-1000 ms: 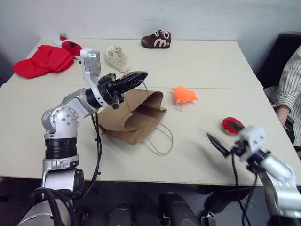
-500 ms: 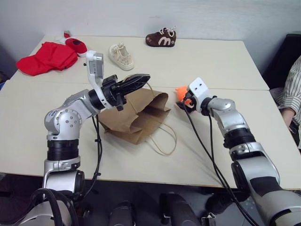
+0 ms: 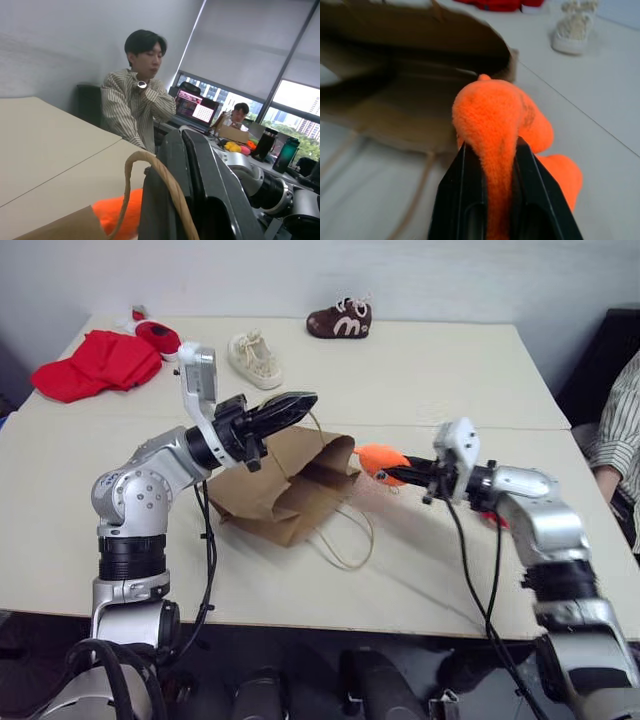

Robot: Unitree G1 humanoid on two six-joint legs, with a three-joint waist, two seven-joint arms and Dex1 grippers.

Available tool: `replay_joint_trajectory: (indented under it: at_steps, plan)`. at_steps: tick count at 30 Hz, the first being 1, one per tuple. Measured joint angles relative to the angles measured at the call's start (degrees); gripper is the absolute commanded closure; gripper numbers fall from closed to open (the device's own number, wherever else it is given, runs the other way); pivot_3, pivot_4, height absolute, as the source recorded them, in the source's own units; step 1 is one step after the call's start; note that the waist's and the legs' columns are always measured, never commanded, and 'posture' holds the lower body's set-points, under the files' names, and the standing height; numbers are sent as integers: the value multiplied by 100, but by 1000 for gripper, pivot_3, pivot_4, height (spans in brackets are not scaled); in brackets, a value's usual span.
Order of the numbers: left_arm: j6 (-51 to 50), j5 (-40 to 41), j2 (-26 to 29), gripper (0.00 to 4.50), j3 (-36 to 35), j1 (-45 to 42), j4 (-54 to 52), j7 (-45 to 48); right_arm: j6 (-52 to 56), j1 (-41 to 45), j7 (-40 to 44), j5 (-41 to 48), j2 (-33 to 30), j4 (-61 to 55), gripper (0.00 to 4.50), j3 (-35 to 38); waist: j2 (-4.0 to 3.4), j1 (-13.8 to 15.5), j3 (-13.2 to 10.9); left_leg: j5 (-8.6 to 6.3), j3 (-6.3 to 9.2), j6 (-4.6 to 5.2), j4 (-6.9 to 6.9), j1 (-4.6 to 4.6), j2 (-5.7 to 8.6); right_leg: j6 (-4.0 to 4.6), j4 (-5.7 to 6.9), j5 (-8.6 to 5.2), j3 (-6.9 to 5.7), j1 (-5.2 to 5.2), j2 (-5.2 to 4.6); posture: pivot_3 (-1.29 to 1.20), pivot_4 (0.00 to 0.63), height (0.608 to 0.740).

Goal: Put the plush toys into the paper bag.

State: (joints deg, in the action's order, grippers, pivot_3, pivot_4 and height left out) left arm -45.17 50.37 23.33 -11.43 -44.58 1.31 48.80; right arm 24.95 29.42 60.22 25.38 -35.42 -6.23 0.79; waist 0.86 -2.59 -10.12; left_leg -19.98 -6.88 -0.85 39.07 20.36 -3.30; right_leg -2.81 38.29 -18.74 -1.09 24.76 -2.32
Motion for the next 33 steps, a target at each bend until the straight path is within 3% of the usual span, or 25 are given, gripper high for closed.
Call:
replay_joint_trajectory:
  at_steps: [3,7,14,21,24,28,33]
  plan:
    - [-23,3,-2,4500,10,4,-37,16,577,-332,-341,105,46,-897,4408,-202,2,3,0,2,0,-3,1,-14,2,1,3,0,2,-14,0,0,150,740]
    - [-49,7,-101,4500,66,7,-44,48,742,-171,-1031,-359,899,-945,4408,-1138,2,1,1,3,-1,-6,1,-11,2,3,5,-1,2,-7,2,0,150,740]
    - [-169,137,-166,4500,95,0,-51,155,420,911,-1596,-1465,1684,342,4408,-2086,3,52,0,5,-1,0,6,1,5,3,0,-1,-1,2,-3,0,150,740]
    - [-169,150,-218,4500,117,-4,-28,259,-271,1560,-2074,-2027,2642,1924,4408,-2299,3,32,1,5,0,0,4,2,4,3,3,-1,-2,3,-4,0,150,740]
    - [-151,147,-216,4500,101,-4,10,275,-481,1483,-2075,-1951,2826,2333,3484,-2109,4,44,1,5,1,2,5,4,5,3,2,-1,-3,2,-6,0,150,740]
    - [-82,147,-231,4500,44,-8,156,255,-532,1223,-1782,-1816,2739,2034,2078,-2028,4,29,1,5,2,2,2,4,3,3,5,-1,-4,3,-4,0,150,740]
    - [-23,144,-213,4500,-74,-12,191,259,-641,210,-1070,-1132,1849,432,311,-1424,5,91,0,1,8,7,1,12,5,-2,-5,1,-11,0,-7,0,150,740]
